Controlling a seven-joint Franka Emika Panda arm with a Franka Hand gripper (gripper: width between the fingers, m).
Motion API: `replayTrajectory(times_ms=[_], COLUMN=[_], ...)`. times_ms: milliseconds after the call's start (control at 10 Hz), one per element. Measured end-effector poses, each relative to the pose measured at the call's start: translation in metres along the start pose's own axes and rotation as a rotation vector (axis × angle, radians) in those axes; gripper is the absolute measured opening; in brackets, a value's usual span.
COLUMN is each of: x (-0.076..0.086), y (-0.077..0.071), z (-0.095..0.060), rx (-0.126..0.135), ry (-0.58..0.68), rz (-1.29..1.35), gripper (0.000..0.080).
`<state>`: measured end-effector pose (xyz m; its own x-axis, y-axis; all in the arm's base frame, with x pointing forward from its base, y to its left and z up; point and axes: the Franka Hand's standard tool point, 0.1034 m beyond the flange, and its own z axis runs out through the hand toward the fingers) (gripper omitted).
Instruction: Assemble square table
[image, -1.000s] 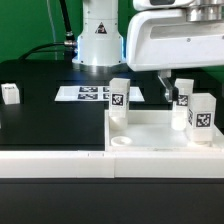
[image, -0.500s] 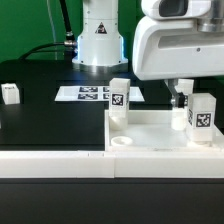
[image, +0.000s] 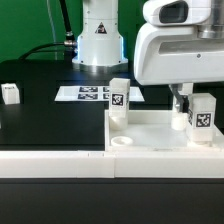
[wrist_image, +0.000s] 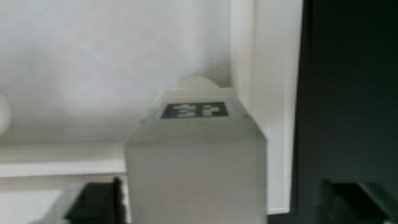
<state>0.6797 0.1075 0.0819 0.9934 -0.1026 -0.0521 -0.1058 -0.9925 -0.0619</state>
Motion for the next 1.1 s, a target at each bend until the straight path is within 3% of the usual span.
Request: replayTrajectory(times_ms=[100,200,700,800,1000,1100], x=[0.000,0.001,0.000,0.002,-0.001,-0.001], y=[0.001,0.003,0.005,0.005,0.015,0.015], z=[0.000,0.000,0.001,0.001,0.002,0.002], rx=[-0.002,-0.004,-0.002,0.025,0.140,0.152], ry=[0.000,0.001,0.023,0.034,0.057,0.050], rz=[0.077,0.155,0.696,0.870,1.189,1.228], gripper=[0.0340,0.0294,0.0294,0.0294,0.0294,0.0294])
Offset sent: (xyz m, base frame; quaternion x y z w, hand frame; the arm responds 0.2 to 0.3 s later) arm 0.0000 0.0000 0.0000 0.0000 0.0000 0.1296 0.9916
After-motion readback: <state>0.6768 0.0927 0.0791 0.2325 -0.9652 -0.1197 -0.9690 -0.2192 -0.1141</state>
